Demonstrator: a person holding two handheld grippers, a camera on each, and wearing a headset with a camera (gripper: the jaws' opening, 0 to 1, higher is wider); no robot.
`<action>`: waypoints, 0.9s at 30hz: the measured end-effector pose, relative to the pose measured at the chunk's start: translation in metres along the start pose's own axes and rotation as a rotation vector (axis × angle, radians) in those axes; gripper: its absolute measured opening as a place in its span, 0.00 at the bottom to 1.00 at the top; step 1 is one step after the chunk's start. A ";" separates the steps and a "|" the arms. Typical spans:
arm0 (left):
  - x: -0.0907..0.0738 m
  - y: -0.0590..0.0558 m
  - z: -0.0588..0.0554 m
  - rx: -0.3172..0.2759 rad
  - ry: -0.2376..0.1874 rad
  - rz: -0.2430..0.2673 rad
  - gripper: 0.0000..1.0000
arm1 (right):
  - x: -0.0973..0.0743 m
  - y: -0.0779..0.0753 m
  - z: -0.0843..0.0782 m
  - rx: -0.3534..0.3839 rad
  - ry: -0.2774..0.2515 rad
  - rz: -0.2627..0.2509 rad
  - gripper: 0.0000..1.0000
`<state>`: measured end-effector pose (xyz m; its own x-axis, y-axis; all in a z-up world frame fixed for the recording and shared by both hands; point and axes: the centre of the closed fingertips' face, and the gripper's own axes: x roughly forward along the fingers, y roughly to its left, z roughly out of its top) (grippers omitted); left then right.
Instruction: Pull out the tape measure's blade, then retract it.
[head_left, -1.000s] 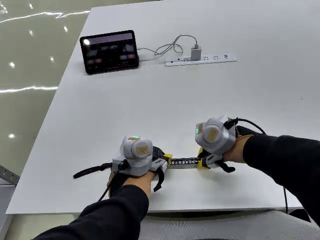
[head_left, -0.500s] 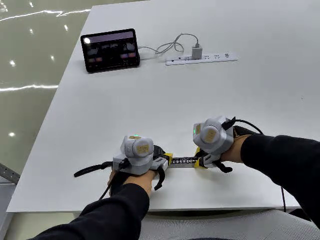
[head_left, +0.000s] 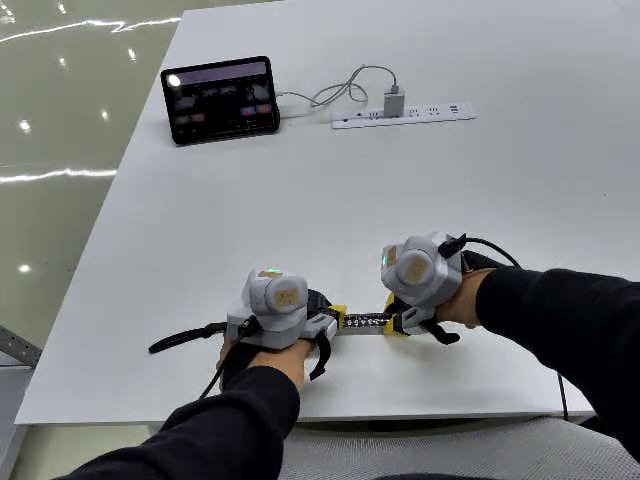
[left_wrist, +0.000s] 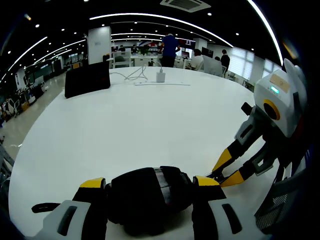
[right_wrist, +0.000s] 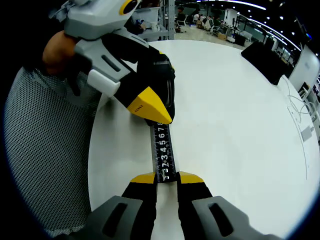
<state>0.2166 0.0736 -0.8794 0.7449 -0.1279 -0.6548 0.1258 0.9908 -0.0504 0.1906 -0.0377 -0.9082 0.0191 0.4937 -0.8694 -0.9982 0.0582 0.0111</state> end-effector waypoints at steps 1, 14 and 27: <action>0.000 0.000 0.000 0.000 0.000 0.000 0.65 | 0.000 0.000 0.000 -0.001 0.001 0.000 0.11; -0.001 0.000 0.000 -0.003 0.004 -0.003 0.65 | 0.005 0.001 0.005 -0.008 -0.021 0.004 0.11; 0.000 0.000 0.000 -0.004 0.004 -0.002 0.65 | 0.007 0.002 0.010 -0.021 -0.073 0.006 0.10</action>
<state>0.2165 0.0738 -0.8793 0.7420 -0.1300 -0.6577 0.1248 0.9907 -0.0550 0.1892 -0.0255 -0.9094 0.0164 0.5563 -0.8308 -0.9993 0.0370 0.0050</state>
